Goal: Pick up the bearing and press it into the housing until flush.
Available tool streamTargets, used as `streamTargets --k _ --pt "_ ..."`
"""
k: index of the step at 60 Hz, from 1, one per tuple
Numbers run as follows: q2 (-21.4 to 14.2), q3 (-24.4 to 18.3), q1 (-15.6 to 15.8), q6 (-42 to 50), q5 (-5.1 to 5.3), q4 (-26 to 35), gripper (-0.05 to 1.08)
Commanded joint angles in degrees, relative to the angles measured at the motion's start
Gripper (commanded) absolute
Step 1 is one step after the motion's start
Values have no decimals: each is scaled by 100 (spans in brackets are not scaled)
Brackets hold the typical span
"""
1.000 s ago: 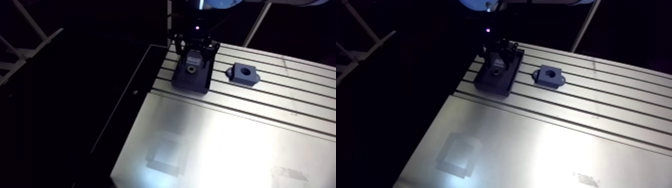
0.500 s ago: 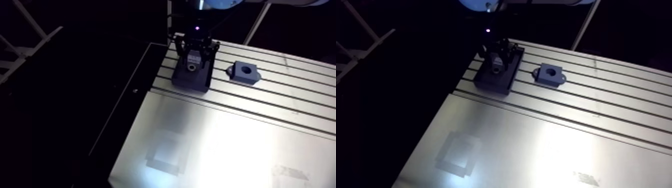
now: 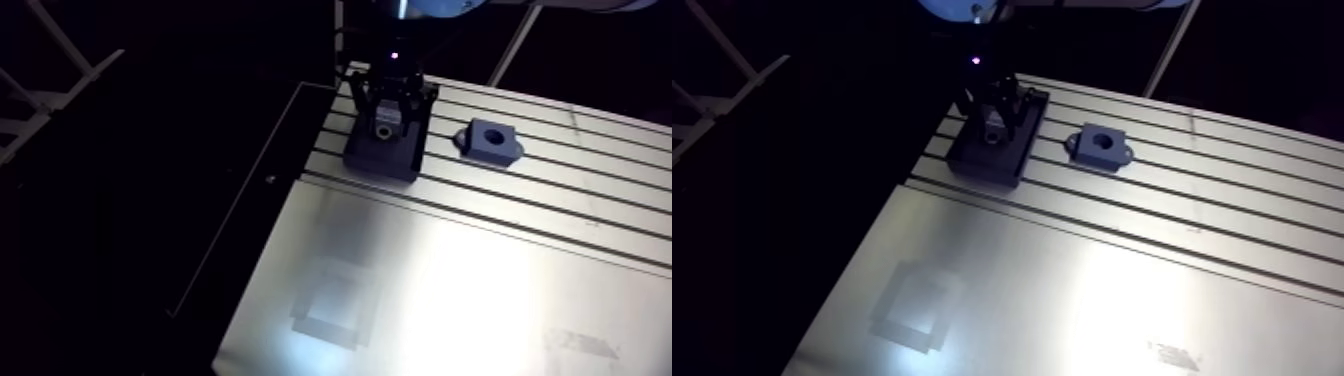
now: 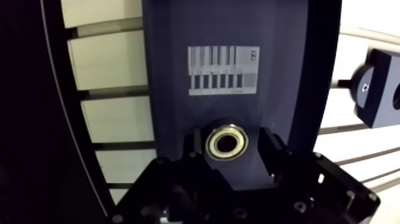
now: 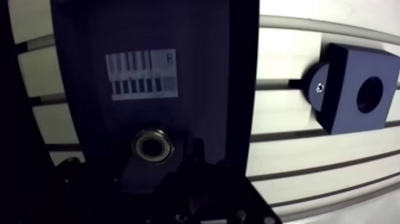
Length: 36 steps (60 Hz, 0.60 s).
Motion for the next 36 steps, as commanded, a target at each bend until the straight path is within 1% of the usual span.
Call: streamTargets --k 1,36 --pt "-8 -1 0 -2 4 0 43" --pt "-8 17 18 -27 4 -8 49"
